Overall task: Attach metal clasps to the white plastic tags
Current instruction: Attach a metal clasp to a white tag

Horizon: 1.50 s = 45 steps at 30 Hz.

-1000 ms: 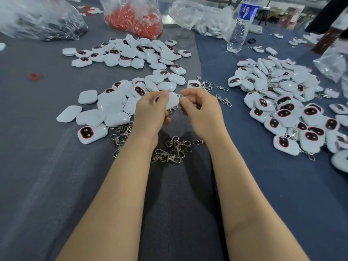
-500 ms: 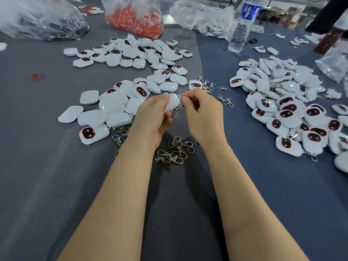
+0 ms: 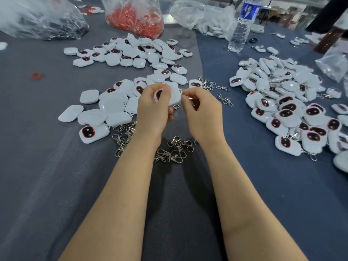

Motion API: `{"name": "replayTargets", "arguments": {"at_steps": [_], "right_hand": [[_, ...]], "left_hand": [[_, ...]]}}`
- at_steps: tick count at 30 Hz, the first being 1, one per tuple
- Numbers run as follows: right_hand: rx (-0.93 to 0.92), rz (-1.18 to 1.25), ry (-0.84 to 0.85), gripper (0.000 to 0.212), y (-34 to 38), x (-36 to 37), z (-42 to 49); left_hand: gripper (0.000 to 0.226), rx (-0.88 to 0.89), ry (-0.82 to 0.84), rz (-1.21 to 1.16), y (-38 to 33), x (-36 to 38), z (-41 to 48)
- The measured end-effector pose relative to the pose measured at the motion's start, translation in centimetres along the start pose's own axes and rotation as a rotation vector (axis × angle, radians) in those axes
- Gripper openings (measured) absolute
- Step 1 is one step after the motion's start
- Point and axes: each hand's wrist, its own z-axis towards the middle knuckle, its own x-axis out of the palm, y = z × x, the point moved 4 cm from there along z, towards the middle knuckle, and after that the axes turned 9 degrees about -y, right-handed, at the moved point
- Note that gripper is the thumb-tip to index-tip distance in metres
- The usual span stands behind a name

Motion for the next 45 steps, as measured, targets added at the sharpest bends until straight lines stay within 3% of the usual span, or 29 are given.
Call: {"name": "replayTargets", "arguments": {"at_steps": [3,8,12,15,23,28,33,35,39,45], "right_hand": [[-0.01,0.083,-0.041,0.008,0.5,-0.2,-0.1],[0.015,0.147,0.019,0.012,0.6,0.2,-0.1],[-0.061,0.098,-0.03,0.017,1.0,0.3,-0.4],[-0.091,0.07,-0.078,0.017,1.0,0.3,-0.4],[-0.09,0.092,-0.081,0.01,0.9,0.0,-0.5],[-0.172,-0.054,-0.047,0.011,0.8,0.4,-0.6],[-0.162,-0.148,0.051,0.012,0.0,0.5,-0.4],[-0.15,-0.168,0.083,0.013,-0.2,0.5,-0.3],[-0.057,-0.127,0.036,0.014,-0.5,0.3,-0.1],[0.179,-0.105,-0.014,0.028,-2.1,-0.2,0.5]], "left_hand": [[0.018,-0.453,0.157,-0.369,0.9,0.6,-0.3],[0.025,-0.787,0.327,-0.613,1.0,1.2,-0.9],[0.024,-0.852,0.338,-0.692,1.1,1.3,-1.3],[0.007,-0.801,0.338,-0.659,0.9,1.5,-1.4],[0.017,-0.839,0.329,-0.628,1.3,1.2,-1.3],[0.025,-0.606,0.156,-0.43,1.4,0.5,-0.3],[0.009,0.129,-0.02,0.287,-0.4,-0.5,0.0],[0.008,0.325,-0.014,0.438,-0.8,-0.5,-0.3],[0.011,0.411,-0.043,0.492,-0.8,-0.5,-0.3],[0.002,0.229,-0.074,0.365,-0.5,-1.0,0.1]]}}
